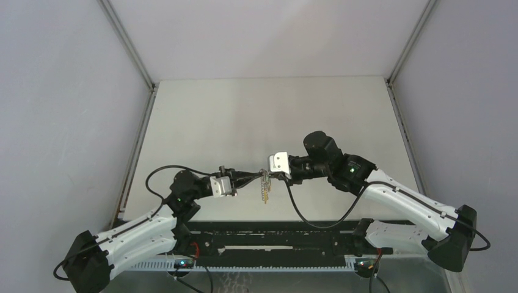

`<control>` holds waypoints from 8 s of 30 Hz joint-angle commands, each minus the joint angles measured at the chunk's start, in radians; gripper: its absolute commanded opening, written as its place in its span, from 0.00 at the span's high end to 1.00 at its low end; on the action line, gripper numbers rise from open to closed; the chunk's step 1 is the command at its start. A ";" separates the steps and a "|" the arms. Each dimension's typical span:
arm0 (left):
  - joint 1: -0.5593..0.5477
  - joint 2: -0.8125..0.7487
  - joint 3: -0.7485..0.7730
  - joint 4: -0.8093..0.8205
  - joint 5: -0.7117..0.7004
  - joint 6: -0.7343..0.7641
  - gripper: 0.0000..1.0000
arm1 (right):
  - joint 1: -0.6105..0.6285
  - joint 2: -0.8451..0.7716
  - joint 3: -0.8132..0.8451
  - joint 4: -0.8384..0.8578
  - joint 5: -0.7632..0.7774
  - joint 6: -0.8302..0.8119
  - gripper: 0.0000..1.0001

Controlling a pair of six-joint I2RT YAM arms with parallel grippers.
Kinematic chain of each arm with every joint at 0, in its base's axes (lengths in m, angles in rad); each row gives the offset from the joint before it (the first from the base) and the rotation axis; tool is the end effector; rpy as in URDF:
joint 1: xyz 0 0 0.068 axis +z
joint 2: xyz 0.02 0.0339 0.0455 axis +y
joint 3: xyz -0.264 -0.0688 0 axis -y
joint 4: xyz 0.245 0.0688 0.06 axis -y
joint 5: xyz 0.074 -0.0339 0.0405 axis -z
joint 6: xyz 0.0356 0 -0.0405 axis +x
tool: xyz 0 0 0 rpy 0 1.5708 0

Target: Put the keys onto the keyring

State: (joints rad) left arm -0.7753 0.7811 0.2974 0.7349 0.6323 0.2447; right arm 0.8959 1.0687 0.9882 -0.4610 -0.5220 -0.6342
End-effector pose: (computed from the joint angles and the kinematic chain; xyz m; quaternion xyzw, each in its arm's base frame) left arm 0.1116 -0.1388 0.2641 0.4988 0.3885 -0.3808 0.6747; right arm 0.1310 0.1921 0.3310 -0.6741 0.5187 0.2847 0.4422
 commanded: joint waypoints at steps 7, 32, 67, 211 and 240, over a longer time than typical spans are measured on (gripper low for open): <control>0.007 -0.008 -0.007 0.081 0.003 -0.029 1.00 | -0.005 -0.021 -0.004 0.055 -0.008 -0.017 1.00; 0.011 -0.012 -0.015 0.104 0.004 -0.043 1.00 | -0.005 -0.047 -0.028 0.101 0.013 0.003 1.00; 0.014 -0.001 -0.013 0.107 0.010 -0.045 1.00 | -0.006 -0.064 -0.036 0.126 -0.008 0.006 1.00; 0.023 0.029 -0.050 0.292 0.018 -0.138 1.00 | -0.099 -0.138 -0.213 0.438 -0.175 0.129 1.00; 0.024 0.026 -0.047 0.292 0.023 -0.144 1.00 | -0.091 -0.121 -0.203 0.424 -0.208 0.113 1.00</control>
State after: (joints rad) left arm -0.7567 0.8173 0.2649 0.9642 0.6411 0.1146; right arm 0.8009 0.9504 0.7700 -0.0563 -0.7094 -0.5167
